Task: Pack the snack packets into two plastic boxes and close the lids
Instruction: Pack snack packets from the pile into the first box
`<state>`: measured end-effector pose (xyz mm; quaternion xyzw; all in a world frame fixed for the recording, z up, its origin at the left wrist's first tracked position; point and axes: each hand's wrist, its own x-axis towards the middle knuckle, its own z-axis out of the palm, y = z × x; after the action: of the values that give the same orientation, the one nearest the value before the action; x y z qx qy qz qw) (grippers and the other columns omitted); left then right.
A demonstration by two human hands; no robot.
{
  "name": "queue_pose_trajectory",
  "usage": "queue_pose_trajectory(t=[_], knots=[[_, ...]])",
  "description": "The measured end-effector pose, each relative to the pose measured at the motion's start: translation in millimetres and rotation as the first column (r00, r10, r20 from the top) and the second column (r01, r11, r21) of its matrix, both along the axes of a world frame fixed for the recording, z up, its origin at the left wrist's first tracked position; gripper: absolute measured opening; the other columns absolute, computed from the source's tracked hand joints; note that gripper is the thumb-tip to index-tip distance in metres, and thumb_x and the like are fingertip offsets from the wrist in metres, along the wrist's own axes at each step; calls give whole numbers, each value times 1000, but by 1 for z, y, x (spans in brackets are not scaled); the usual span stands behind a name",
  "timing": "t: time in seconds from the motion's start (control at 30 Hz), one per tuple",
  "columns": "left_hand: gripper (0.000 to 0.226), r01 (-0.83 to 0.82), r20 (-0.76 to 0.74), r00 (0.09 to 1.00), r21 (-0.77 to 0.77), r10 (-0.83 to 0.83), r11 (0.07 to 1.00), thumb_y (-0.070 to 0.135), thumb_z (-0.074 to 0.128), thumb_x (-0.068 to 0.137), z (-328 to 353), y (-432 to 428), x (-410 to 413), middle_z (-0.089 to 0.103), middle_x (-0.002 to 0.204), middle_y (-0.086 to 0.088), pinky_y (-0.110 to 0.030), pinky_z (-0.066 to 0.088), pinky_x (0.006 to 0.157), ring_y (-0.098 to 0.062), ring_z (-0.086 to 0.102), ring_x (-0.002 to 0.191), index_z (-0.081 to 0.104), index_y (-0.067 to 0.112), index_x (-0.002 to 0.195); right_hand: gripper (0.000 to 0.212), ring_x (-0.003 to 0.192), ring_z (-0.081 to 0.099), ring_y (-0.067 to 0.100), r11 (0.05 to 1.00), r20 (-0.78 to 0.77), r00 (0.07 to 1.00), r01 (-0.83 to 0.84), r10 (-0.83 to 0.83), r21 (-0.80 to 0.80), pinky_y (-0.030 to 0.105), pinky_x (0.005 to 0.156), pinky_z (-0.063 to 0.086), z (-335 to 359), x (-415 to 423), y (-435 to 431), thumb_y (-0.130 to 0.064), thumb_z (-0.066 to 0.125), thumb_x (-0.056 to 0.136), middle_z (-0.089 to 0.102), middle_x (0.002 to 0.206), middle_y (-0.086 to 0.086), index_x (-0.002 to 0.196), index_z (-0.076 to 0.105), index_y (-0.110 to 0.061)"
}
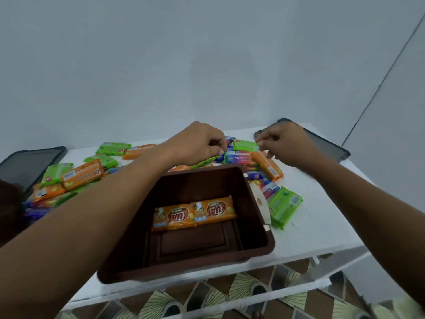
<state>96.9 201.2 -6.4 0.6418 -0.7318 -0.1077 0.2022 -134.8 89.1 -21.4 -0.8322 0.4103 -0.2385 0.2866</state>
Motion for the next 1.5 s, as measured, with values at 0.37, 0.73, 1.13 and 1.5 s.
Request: queue_pose_trajectory(t=[0.37,0.73,1.13,1.5], knots=[[3,-99,61,994,159,91,982,19,78,84,-39,-69,-18,71,81,10,-24,44,68,-6,63,74,76,21,82,8,55,57,1,991,-210,977,-11,40,134,13,45,39,-52,-12,-46,-18,79,83,72,71,-3,78,77,-13],[45,-218,458,889,400,12,890,40,79,83,-75,-121,-45,67,122,-1,-34,47,83,-24,60,110,68,23,123,48,77,65,18,976,-416,884,-173,214,134,33,64,51,-81,9,-72,-48,91,62,69,82,2,84,69,-12],[40,-207,508,859,452,-60,868,34,71,90,-77,-131,-45,63,121,-1,-36,49,82,-24,60,108,59,26,127,27,62,61,17,951,-335,910,-157,244,267,28,56,44,-86,1,-97,-32,73,87,73,82,14,84,73,-5],[15,-217,83,976,391,200,895,18,60,92,-15,-105,-18,73,98,-1,-38,53,75,-24,67,93,72,13,100,18,85,76,26,812,58,980,-190,190,552,42,84,61,-36,-12,-110,-10,57,94,79,94,8,103,73,-10]])
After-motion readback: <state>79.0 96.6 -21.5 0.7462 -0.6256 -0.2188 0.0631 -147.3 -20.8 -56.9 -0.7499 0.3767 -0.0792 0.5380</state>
